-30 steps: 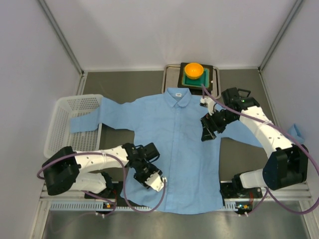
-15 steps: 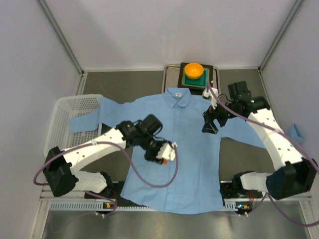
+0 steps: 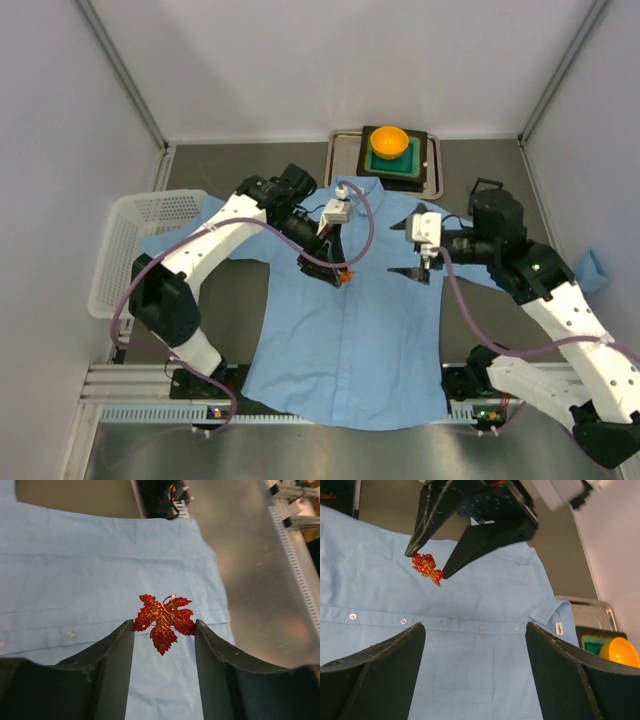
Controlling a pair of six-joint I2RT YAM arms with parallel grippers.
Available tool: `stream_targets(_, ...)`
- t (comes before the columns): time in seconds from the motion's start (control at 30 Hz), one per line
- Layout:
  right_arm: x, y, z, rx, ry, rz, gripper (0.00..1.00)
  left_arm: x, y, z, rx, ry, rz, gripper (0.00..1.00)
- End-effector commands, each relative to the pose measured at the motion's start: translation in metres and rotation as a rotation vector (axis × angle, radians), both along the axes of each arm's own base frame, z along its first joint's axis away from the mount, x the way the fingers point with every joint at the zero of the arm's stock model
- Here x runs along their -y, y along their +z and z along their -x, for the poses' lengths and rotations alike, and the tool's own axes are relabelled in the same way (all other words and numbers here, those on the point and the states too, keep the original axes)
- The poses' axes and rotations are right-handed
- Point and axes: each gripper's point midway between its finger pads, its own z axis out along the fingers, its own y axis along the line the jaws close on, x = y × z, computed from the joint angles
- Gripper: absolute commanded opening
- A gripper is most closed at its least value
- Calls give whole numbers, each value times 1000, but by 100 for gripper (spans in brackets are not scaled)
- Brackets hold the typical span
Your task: Pin the brooch onto the clothing
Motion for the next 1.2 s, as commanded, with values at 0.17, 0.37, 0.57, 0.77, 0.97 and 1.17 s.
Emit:
stream_targets(0.17, -50, -11, 20, 198, 278, 69, 50, -2, 43, 16, -314, -51, 111, 39)
stream_targets(0.37, -67, -25, 30, 186, 334, 97, 42, -3, 43, 12, -369, -27, 125, 37)
stream_targets(0.57, -73, -30, 22, 191, 316, 111, 40, -4, 44, 15, -379, -25, 125, 37)
stream_targets(0.77, -80, -33, 17, 190, 303, 115, 42, -4, 43, 14, -384, -24, 122, 37)
stream_targets(0.97, -85, -31, 14, 199, 294, 110, 39, -3, 41, 14, -400, -21, 113, 37)
stream_targets(1.17, -90, -28, 15, 228, 299, 107, 34, -3, 38, 12, -413, -15, 97, 37)
